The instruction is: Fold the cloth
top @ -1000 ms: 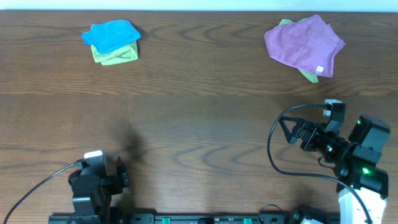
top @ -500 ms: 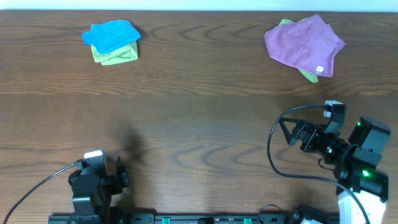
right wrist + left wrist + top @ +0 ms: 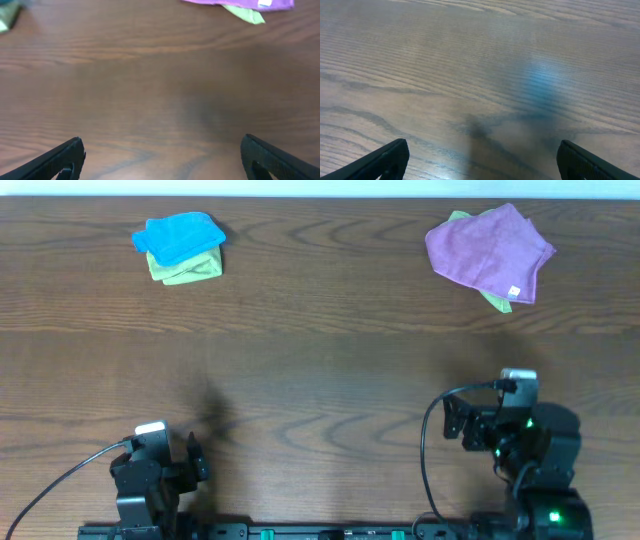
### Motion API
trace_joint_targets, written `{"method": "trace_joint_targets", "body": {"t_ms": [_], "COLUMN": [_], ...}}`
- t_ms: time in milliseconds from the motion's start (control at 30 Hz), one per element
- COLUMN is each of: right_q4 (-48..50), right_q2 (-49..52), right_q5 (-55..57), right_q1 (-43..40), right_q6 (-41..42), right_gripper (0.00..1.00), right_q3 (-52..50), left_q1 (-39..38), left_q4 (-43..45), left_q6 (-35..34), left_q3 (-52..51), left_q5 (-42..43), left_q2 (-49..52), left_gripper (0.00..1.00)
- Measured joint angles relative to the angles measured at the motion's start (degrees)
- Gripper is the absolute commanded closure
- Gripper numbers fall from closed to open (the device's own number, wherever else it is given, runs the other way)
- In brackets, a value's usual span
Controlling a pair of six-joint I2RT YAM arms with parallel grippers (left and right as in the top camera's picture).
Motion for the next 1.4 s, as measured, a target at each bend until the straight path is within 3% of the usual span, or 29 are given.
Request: {"method": "trace_joint_targets", "body": {"t_ms": [500,900,1400], "right_q4": [-0.63,-1.20,-2.16], "right_q2": [-19.37,-23.54,-25.81], "right_q5": [5.01,8.50,12.02], "right_q1": [2.19,7.19,7.61], "right_q6": [-4.96,-5.86,-5.88], "right_gripper": [0.01,0.01,0.01], "right_q3": [-14.10,-17.22,-17.27], "left_q1": [0.00,0.00,0.00], "left_q4": [-0.09,-0.09,-0.11], "left_q6": [0.00,0.00,0.00], "left_q3": [0.00,-0.02,-0.02], "left_q5": [-0.02,-0.02,-0.02], "left_q2": [-0.13,-0.13,-0.13], "left_gripper": [0.05,0.05,0.05]}}
